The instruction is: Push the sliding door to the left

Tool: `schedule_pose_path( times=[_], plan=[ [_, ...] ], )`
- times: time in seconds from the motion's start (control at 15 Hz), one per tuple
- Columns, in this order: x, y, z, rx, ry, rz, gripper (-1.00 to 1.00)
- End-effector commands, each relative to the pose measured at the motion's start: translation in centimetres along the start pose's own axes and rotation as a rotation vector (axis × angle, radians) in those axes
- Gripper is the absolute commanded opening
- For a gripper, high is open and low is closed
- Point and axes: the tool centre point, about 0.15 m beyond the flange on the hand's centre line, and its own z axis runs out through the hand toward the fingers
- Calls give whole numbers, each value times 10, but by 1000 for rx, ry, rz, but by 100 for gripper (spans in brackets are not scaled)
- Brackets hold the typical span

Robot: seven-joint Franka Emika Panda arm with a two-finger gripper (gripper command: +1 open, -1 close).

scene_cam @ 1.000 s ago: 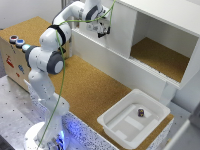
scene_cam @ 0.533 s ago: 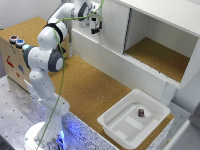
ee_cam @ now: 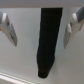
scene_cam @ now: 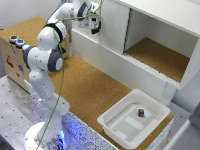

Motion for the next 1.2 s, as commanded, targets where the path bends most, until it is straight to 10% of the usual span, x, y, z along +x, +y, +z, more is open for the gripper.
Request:
schedule_pose_path(
  times=[0.0, 0.4, 1.13],
  plan=[
    [-38, 9, -22, -62, -46, 58, 100],
    [-67, 23, -25, -52, -101, 103, 100],
    [-166, 164, -3, -214, -223, 304, 100]
  ],
)
